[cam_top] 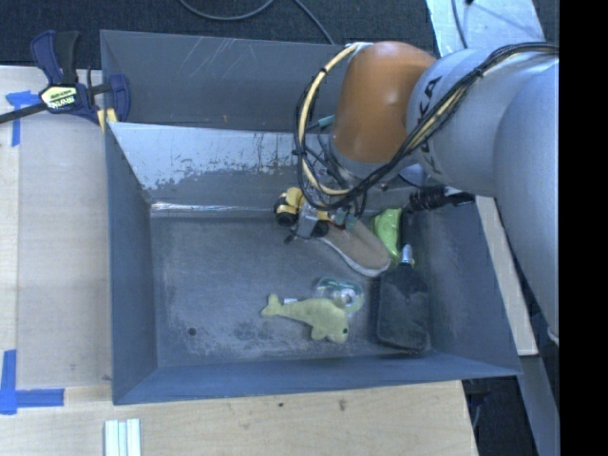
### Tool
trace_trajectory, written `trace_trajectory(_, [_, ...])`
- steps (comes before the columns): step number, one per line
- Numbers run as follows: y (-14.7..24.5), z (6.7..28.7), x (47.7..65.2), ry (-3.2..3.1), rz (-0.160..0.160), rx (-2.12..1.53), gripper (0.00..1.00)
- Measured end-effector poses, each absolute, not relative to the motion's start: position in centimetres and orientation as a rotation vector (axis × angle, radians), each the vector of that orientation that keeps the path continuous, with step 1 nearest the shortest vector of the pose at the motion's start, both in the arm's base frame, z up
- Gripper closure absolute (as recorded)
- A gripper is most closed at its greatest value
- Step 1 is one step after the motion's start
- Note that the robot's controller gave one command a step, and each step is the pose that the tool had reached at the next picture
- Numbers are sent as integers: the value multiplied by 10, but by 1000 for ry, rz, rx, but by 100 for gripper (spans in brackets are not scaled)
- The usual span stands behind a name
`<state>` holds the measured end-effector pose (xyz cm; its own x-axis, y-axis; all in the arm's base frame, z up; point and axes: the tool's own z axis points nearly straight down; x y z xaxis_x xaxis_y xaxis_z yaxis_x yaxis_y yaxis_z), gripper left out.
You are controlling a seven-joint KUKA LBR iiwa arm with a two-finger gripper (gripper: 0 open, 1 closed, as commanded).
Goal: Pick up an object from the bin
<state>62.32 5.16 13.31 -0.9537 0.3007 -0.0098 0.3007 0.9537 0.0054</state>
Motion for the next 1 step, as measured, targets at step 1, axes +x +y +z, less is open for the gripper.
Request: trace_trajectory(1, [52, 146, 624, 3093, 7, 476, 100])
